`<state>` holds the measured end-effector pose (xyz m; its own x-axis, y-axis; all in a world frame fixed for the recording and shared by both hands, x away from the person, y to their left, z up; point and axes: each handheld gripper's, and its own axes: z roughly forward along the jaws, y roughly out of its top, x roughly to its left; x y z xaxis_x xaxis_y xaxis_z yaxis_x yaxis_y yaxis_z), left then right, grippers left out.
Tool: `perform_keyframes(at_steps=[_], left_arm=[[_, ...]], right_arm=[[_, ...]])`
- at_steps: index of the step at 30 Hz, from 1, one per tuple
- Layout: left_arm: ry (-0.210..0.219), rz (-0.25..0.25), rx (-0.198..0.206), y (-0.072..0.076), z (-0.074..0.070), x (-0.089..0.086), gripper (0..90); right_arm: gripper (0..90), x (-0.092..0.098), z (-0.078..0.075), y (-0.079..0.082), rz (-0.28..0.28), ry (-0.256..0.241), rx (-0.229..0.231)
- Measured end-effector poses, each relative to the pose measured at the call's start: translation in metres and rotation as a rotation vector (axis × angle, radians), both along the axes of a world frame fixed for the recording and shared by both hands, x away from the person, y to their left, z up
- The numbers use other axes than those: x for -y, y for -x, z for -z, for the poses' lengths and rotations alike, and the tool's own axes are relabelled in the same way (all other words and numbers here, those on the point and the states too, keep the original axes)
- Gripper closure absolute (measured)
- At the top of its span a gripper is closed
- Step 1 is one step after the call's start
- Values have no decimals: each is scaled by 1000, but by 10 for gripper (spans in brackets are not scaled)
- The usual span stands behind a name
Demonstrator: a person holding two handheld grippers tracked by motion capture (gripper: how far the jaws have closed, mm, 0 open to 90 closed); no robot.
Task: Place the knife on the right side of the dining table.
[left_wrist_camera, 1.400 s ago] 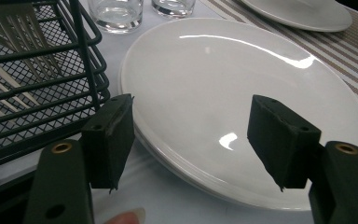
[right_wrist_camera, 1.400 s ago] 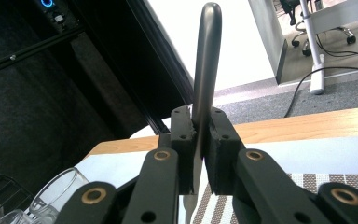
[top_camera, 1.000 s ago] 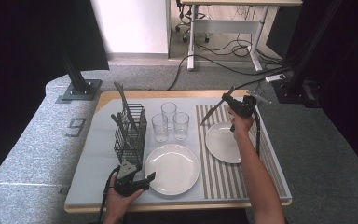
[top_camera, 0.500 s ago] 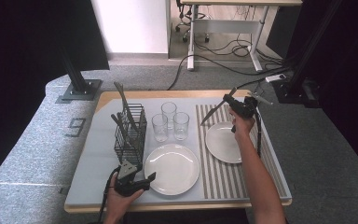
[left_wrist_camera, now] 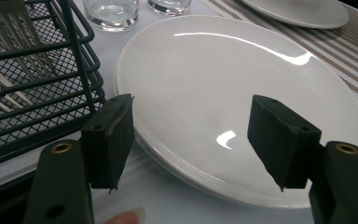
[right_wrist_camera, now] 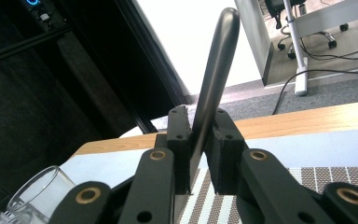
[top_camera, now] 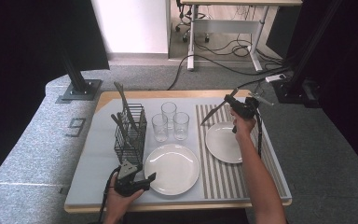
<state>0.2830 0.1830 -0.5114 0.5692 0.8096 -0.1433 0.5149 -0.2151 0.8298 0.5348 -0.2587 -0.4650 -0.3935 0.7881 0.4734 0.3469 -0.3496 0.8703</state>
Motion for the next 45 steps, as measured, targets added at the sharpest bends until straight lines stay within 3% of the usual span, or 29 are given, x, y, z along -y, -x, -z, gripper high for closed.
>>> perform_keyframes(at_steps=[45], left_arm=[[-4, 10, 2, 1, 0, 5, 318]], right_arm=[[753, 13, 8, -2, 68, 68, -76]])
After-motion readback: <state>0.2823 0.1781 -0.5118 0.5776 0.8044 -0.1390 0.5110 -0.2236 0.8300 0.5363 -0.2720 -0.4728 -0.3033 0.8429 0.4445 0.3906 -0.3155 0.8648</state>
